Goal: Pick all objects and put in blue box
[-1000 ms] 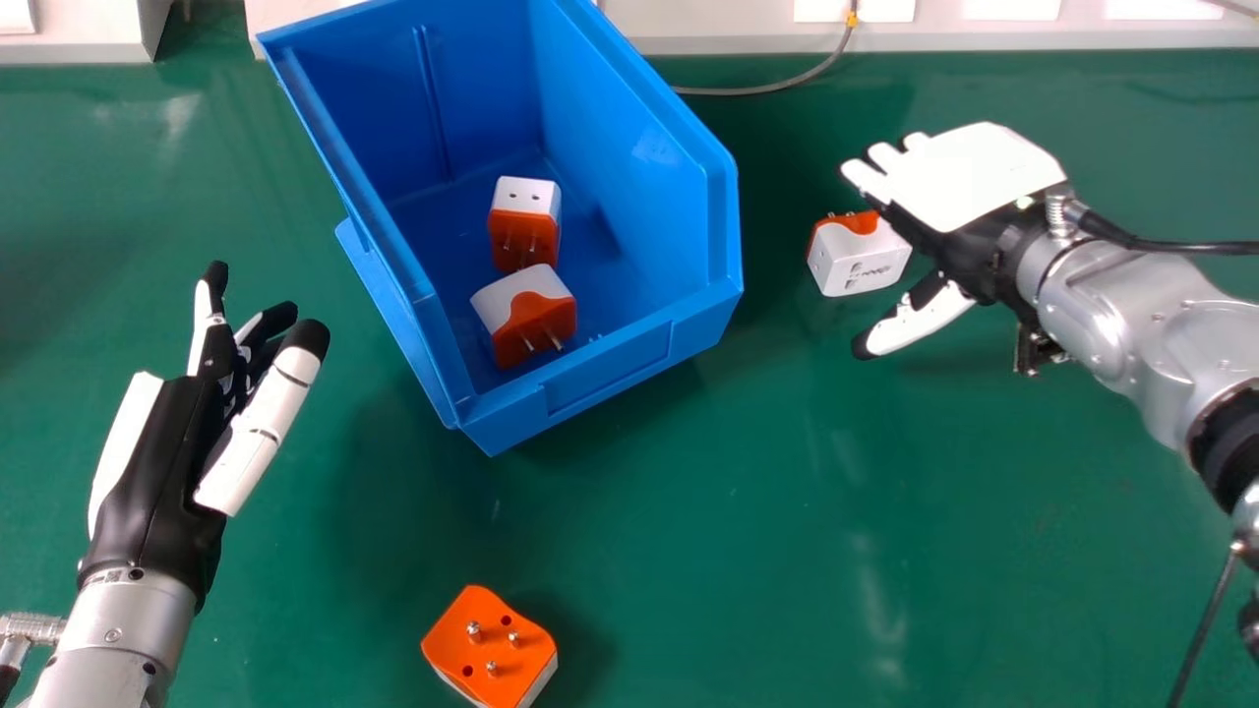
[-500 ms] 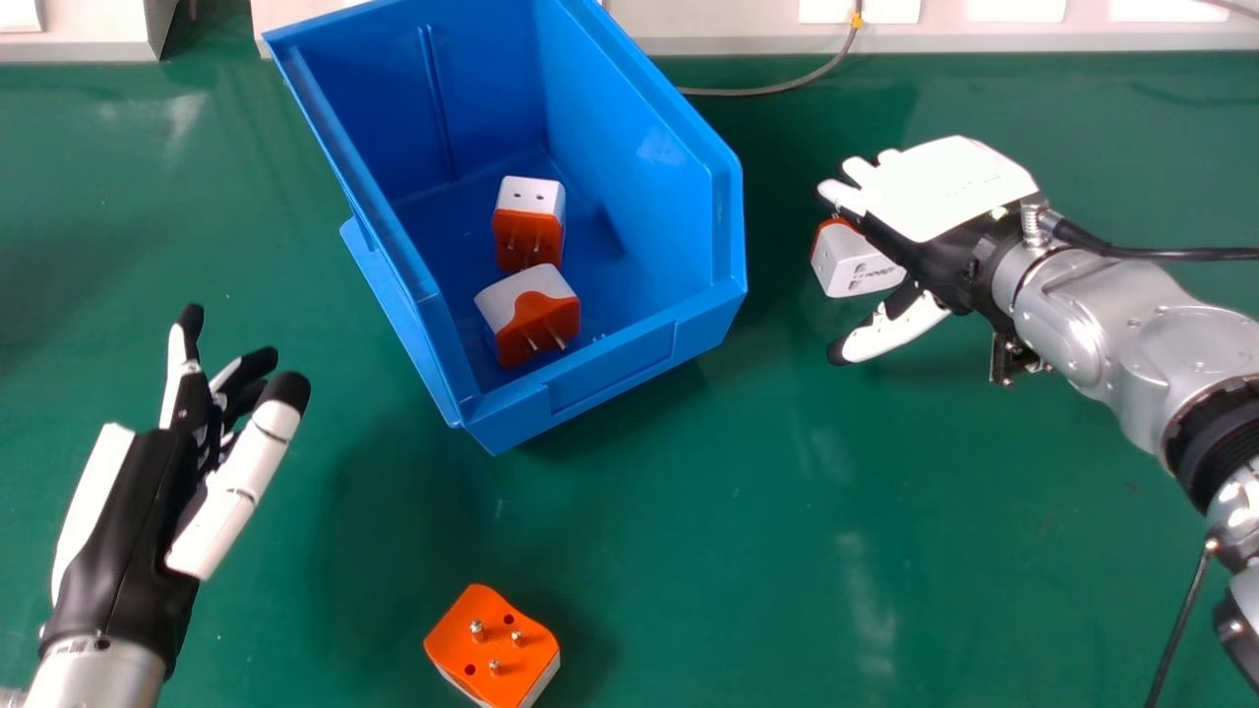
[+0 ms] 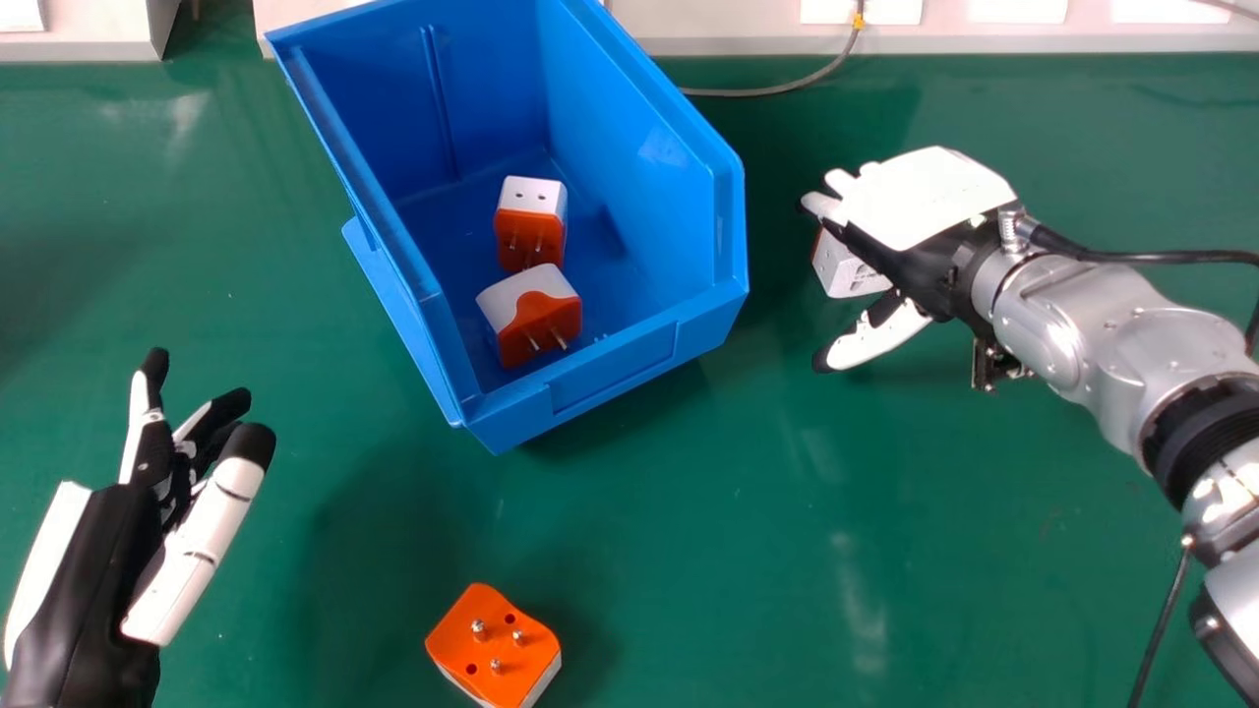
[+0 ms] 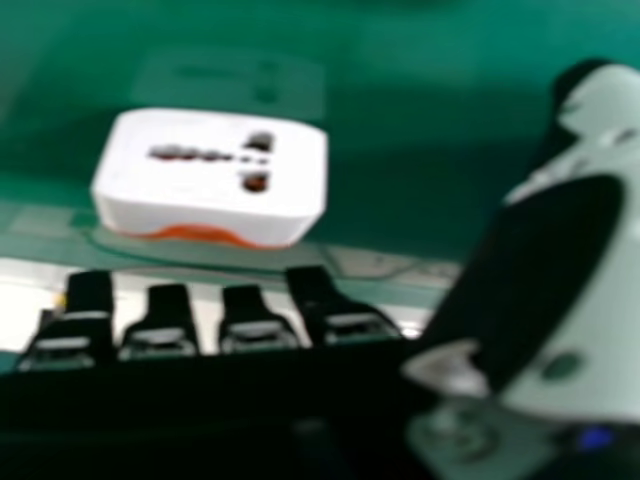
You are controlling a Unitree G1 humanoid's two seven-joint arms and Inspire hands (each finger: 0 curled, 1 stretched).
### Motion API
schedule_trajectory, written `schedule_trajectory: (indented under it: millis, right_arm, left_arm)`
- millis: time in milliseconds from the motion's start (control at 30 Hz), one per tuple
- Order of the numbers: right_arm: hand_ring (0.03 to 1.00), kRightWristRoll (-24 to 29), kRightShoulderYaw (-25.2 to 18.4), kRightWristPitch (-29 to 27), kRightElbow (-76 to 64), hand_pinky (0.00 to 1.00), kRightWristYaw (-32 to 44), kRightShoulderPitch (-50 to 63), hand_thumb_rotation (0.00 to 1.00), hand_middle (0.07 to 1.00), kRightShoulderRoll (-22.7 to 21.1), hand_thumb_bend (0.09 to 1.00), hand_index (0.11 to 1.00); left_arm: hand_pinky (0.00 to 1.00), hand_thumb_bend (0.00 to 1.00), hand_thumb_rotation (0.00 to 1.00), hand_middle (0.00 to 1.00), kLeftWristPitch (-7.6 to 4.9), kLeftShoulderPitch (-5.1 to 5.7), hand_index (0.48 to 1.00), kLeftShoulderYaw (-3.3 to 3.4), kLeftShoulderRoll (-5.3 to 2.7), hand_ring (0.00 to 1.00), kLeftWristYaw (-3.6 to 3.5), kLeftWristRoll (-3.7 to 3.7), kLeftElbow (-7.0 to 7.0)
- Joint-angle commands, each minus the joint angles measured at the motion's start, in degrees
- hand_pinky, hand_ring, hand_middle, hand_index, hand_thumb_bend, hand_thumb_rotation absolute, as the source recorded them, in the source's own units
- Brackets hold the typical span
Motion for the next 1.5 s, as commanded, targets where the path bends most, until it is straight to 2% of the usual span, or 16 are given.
schedule_trajectory:
  millis: [0,100,200,300,400,500,600,733,900,1033,1167,1333,1400,1467]
  right_arm:
    - [0.979,1.36,-0.83,0.42,0.5,0.91,-0.91,-2.99,0.59,0.994,0.12,0.487,0.949]
    - [0.979,1.74,-0.97,0.74,1.2,0.91,-0.91,-3.1,0.59,0.995,0.78,0.486,0.949]
    - [0.979,2.37,-1.13,1.09,2.07,0.9,-0.71,-3.55,0.59,0.996,1.57,0.484,0.95]
    - [0.979,3.29,-1.28,1.38,2.64,0.9,-0.39,-3.94,0.59,0.998,2.0,0.483,0.954]
    - [0.98,3.77,-1.4,1.54,2.6,0.91,-0.39,-4.13,0.59,0.999,1.87,0.48,0.956]
    - [0.978,3.63,-1.28,1.6,2.65,0.9,-0.8,-4.21,0.59,0.999,1.67,0.478,0.956]
    - [0.977,2.96,-0.8,2.27,3.01,0.9,-1.52,-4.47,0.58,0.999,1.27,0.475,0.955]
    - [0.973,2.34,-0.18,3.51,3.46,0.89,-1.92,-4.85,0.57,0.997,1.02,0.472,0.953]
    - [0.971,1.96,0.37,4.41,3.48,0.89,-2.29,-5.21,0.56,0.995,0.89,0.467,0.951]
    - [0.969,1.52,0.89,5.17,3.82,0.88,-2.73,-5.46,0.55,0.994,0.93,0.466,0.949]
    - [0.967,1.05,1.54,5.83,4.53,0.87,-2.73,-5.95,0.53,0.99,1.22,0.465,0.942]
    - [0.966,0.47,2.42,6.15,4.9,0.87,-2.77,-6.29,0.51,0.987,1.36,0.459,0.937]
    - [0.965,0.55,2.43,6.15,5.0,0.86,-2.55,-6.29,0.5,0.983,1.52,0.453,0.933]
    - [0.964,0.72,2.3,6.08,5.18,0.86,-2.19,-6.21,0.49,0.978,1.74,0.446,0.928]
  left_arm:
    - [0.85,0.61,0.79,0.92,-2.21,0.6,0.928,1.16,-0.15,0.91,-0.16,-0.87,0.4]
    - [0.84,0.61,0.78,0.92,-3.24,0.94,0.924,1.7,-0.11,0.9,-0.18,-1.19,0.88]
    - [0.84,0.61,0.78,0.91,-3.34,1.19,0.92,2.42,-0.1,0.9,0.56,-0.68,0.39]
    - [0.83,0.62,0.77,0.91,-3.11,1.5,0.913,2.85,-0.23,0.89,1.29,-0.05,-0.86]
    - [0.82,0.63,0.77,0.9,-3.51,1.33,0.91,2.68,-0.35,0.89,1.93,0.6,-0.93]
    - [0.82,0.64,0.77,0.9,-3.87,1.07,0.909,2.48,-0.29,0.89,2.22,1.17,-0.63]
    - [0.82,0.64,0.77,0.9,-4.82,0.78,0.909,2.46,0.07,0.89,2.07,1.49,0.03]
    - [0.82,0.63,0.77,0.9,-5.66,1.02,0.91,2.7,0.37,0.89,1.86,1.66,0.21]
    - [0.82,0.63,0.77,0.9,-6.0,0.98,0.911,3.05,0.87,0.89,1.7,1.59,0.41]
    - [0.82,0.62,0.78,0.9,-6.44,1.59,0.912,3.46,1.13,0.89,1.67,1.72,0.3]
    - [0.83,0.62,0.78,0.91,-6.78,2.25,0.914,3.96,1.2,0.9,1.4,1.5,0.39]
    - [0.83,0.62,0.79,0.91,-6.76,3.34,0.917,4.29,0.94,0.9,1.39,1.55,-0.58]
    - [0.84,0.62,0.79,0.91,-6.38,4.1,0.917,4.35,0.78,0.9,1.39,1.44,-1.82]
    - [0.84,0.62,0.79,0.91,-6.3,4.67,0.917,4.53,0.78,0.9,1.33,1.28,-2.36]
